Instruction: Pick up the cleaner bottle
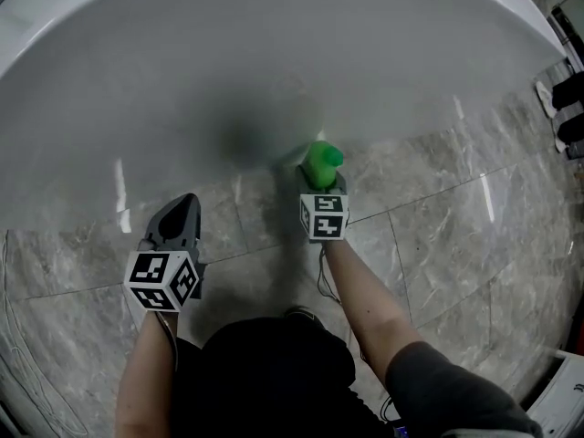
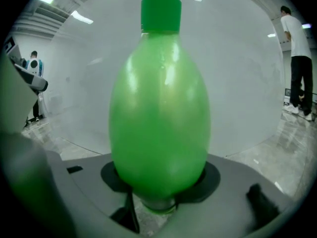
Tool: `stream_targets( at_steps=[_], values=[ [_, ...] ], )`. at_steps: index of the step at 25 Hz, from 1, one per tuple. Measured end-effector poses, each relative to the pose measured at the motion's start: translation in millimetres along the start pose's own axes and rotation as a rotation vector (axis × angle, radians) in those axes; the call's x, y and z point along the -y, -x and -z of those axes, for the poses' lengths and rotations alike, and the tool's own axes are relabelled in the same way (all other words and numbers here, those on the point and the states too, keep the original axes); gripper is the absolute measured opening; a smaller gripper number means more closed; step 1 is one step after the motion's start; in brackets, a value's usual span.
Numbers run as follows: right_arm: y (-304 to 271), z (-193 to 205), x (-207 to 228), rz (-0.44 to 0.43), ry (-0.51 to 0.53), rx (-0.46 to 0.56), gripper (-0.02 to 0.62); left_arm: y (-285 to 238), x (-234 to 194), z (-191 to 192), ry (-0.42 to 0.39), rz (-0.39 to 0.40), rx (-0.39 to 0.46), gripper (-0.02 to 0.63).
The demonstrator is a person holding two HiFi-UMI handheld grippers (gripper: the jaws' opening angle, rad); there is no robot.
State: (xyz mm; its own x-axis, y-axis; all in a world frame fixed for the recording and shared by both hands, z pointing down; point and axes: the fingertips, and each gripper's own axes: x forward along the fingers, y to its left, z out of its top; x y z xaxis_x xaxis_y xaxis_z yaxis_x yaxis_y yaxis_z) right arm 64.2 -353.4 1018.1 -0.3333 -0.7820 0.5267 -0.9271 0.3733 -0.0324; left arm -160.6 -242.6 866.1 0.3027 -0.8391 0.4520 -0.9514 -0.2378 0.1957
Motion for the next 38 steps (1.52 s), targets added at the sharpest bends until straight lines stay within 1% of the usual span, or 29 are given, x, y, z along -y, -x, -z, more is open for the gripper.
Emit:
stream_targets(
  at_steps=[2,4,5,8,9,11,16,20,23,26,29,32,34,38],
  values=[
    [-0.4,0.5,3.8,-0.013,-0.047,-0.006,0.206,2.1,-0.2,0.2,0.007,0.0,0.004,0.014],
    [-0.5,0.3,7.9,-0.035,-0.141,-0.006,0.206,3.5,1.0,-0.7,-0.002,0.003,0.008,0.014],
    [-0.5,0.2,9.9,-0.054,-0.216,-0.004,0.204,3.8,1.9,-0.6,-0.008,0.005,0.008,0.014],
    [1.1,0.3,11.9,-0.126,-0.495,0.018,0.202,3.9,4.6,2.0,-0.014,0.015,0.002,0.014],
    [2.9,0.2,10.8,-0.145,-0.572,0.033,0.201,3.8,5.2,3.3,-0.013,0.019,-0.001,0.014],
    [8.5,0.3,6.5,-0.176,-0.686,0.065,0.201,3.1,6.7,4.8,-0.01,0.03,-0.005,0.014],
    [24.2,-6.4,-9.7,-0.279,-0.899,0.14,0.199,3.4,10.3,-6.0,0.006,0.053,0.023,0.014],
    [40.7,-36.7,-19.7,-0.373,-1.038,0.222,0.199,3.6,14.3,-24.2,-0.021,0.079,0.055,0.014],
    [62.3,-66.8,-26.2,-0.425,-1.103,0.265,0.199,10.6,18.6,-39.2,-0.004,0.093,0.077,0.014],
    [96.1,-100.0,-27.2,-0.434,-1.142,0.287,0.199,29.3,24.4,-62.7,0.02,0.084,0.083,0.014],
    [134.7,-134.8,-30.9,-0.429,-1.118,0.263,0.199,58.4,33.6,-97.7,0.03,0.08,0.092,0.014],
    [175.3,-163.6,-31.9,-0.429,-1.129,0.239,0.199,87.9,46.0,-130.3,-0.002,0.077,0.102,0.014],
    [200.6,-186.5,-33.8,-0.438,-1.123,0.243,0.199,107.3,52.2,-149.2,-0.014,0.072,0.1,0.014],
    [248.5,-233.5,-52.4,-0.469,-1.095,0.234,0.199,150.8,62.9,-180.1,0.016,0.063,0.072,0.014]
  ],
)
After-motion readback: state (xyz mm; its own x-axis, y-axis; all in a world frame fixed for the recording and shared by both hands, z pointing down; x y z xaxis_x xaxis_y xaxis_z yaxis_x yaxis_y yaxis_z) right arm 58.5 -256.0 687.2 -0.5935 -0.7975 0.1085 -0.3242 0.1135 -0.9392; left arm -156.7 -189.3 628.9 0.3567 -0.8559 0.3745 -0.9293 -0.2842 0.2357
